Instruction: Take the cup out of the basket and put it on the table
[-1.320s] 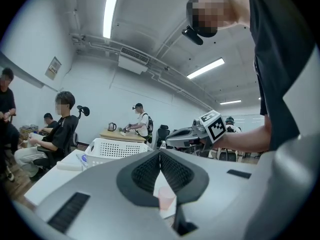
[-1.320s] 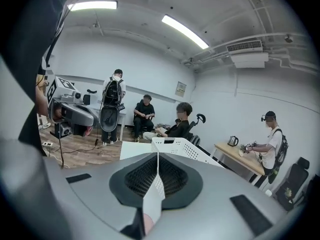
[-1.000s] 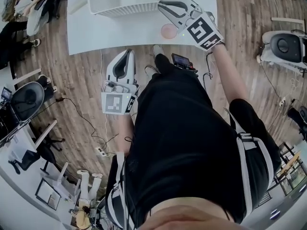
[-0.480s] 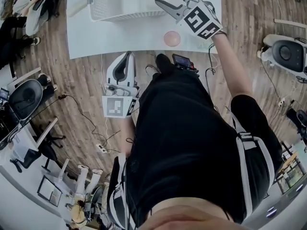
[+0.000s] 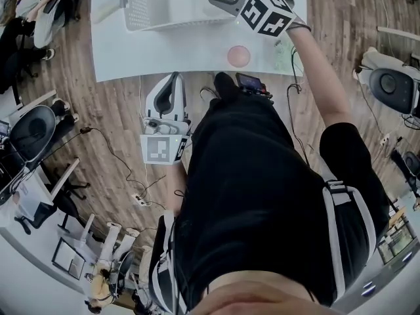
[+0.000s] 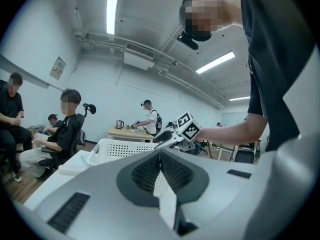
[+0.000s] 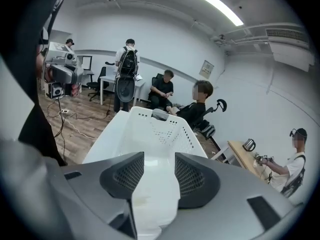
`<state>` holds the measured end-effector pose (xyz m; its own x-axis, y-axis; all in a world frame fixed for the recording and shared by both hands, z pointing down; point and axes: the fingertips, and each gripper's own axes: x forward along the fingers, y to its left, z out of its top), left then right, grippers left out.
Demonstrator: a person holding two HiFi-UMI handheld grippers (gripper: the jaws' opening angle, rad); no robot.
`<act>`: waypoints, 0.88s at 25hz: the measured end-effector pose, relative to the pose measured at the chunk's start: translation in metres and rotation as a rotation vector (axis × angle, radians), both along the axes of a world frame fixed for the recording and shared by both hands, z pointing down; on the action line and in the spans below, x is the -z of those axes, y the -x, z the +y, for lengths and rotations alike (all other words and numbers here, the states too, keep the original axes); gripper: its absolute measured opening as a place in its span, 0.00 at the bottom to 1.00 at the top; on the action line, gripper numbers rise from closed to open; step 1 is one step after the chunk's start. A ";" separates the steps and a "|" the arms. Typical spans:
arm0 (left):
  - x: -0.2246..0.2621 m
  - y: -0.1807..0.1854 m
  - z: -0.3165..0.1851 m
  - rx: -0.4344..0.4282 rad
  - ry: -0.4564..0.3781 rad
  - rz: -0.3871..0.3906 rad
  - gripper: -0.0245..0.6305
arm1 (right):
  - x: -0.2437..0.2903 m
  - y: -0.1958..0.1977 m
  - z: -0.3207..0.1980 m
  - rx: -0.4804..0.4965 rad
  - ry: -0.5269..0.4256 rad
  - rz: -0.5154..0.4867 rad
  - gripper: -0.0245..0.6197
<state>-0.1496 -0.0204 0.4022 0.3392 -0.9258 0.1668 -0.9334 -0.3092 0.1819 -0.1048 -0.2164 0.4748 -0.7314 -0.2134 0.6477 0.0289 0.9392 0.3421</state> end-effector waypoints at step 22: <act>-0.004 0.020 0.003 0.088 0.024 -0.004 0.07 | -0.111 0.025 -0.029 0.228 0.074 0.536 0.40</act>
